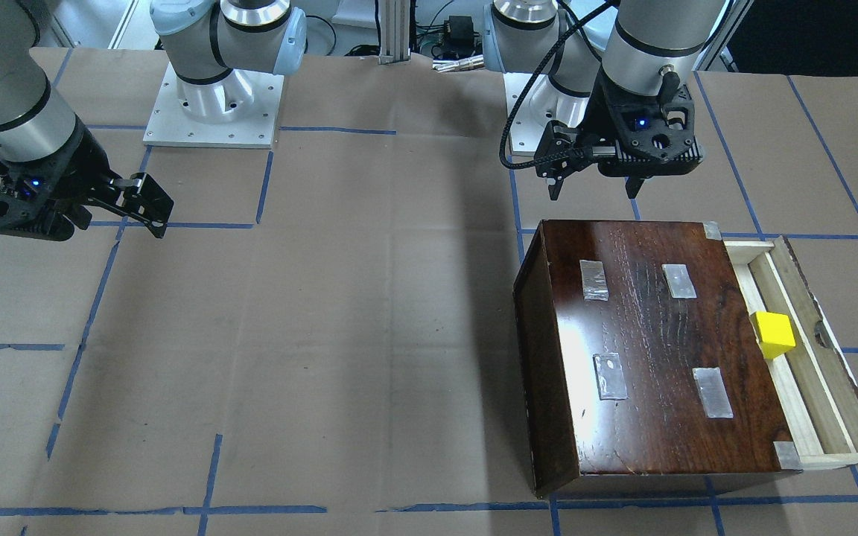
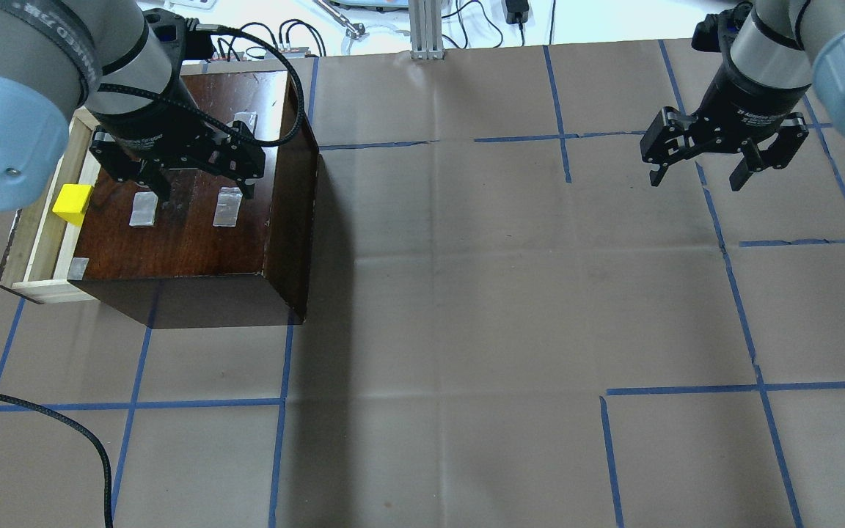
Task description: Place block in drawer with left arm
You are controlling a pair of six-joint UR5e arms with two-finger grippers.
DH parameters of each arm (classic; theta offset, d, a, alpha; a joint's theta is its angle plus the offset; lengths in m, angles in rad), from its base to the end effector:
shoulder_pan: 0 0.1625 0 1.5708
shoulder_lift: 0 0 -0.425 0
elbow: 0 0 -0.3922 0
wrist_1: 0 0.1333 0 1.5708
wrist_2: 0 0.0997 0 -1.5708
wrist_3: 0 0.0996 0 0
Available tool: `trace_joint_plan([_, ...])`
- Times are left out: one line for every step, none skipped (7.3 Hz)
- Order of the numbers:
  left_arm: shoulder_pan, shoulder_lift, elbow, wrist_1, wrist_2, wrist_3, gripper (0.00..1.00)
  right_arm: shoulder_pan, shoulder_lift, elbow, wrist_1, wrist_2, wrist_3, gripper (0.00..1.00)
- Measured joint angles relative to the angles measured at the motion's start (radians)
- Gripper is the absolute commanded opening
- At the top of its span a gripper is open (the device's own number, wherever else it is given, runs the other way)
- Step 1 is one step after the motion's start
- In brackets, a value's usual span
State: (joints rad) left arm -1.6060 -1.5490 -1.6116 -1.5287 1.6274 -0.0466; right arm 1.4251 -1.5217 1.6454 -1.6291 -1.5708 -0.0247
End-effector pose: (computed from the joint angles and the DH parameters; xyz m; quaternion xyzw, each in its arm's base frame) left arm -0.1447 -0.4800 0.4828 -0.0060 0.9995 -0.0127 0.0278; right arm 0.0589 -0.5171 0.4327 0.0604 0.9976 0.0326 0.0028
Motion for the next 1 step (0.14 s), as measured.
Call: trace_joint_plan([0.0, 0.0, -0.001, 0.0, 0.0, -0.001, 0.99, 0.0, 0.0, 0.0, 0.0, 0.0, 0.0, 1.0])
